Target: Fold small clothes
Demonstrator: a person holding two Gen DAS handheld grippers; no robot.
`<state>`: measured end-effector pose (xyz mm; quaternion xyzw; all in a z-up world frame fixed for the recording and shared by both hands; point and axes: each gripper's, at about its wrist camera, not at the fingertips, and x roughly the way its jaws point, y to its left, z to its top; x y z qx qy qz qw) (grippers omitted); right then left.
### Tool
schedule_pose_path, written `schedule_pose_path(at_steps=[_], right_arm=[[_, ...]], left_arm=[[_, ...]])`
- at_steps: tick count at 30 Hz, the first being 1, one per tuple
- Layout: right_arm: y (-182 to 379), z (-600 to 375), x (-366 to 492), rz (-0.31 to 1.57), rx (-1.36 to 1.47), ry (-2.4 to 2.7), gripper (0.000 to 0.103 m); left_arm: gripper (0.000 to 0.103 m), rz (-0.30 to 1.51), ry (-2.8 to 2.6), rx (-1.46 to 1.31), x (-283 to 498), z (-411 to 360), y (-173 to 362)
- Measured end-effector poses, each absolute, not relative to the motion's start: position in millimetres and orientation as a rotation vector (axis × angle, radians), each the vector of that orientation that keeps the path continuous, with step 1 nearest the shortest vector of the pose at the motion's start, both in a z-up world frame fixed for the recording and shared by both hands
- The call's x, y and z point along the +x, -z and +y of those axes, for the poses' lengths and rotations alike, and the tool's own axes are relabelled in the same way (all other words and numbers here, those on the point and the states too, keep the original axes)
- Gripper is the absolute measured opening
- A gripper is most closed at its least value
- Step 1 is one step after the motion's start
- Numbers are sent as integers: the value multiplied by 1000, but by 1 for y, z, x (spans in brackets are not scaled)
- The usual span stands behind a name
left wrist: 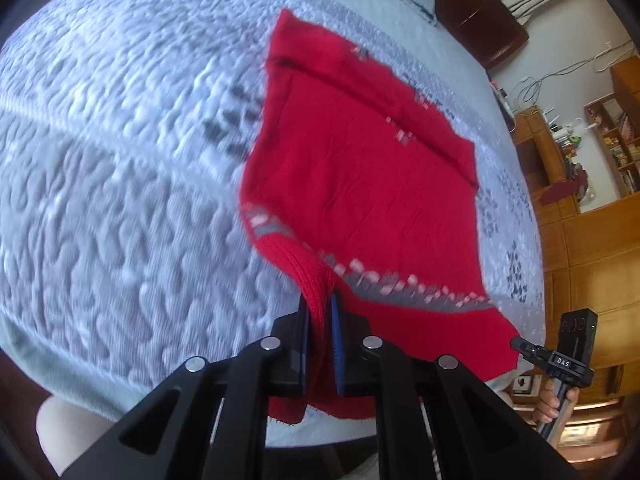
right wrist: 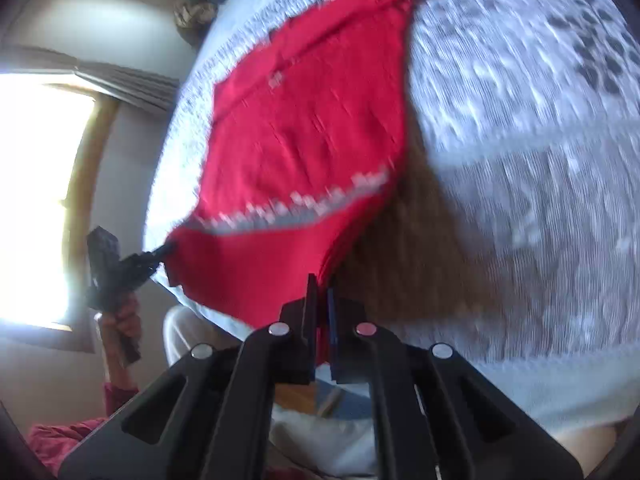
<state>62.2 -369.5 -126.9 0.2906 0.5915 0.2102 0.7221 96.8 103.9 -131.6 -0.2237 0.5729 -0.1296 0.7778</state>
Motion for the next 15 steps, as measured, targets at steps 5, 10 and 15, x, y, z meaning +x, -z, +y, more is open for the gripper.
schedule_pose_path(at_steps=[5, 10, 15], right_arm=[[110, -374, 109, 1275, 582, -429, 3], [105, -382, 157, 1267, 528, -386, 3], [117, -389, 213, 1277, 557, -360, 3]], left_arm=[[9, 1196, 261, -424, 144, 95, 115], [9, 1160, 226, -372, 195, 88, 110], [9, 1159, 210, -387, 254, 82, 119]])
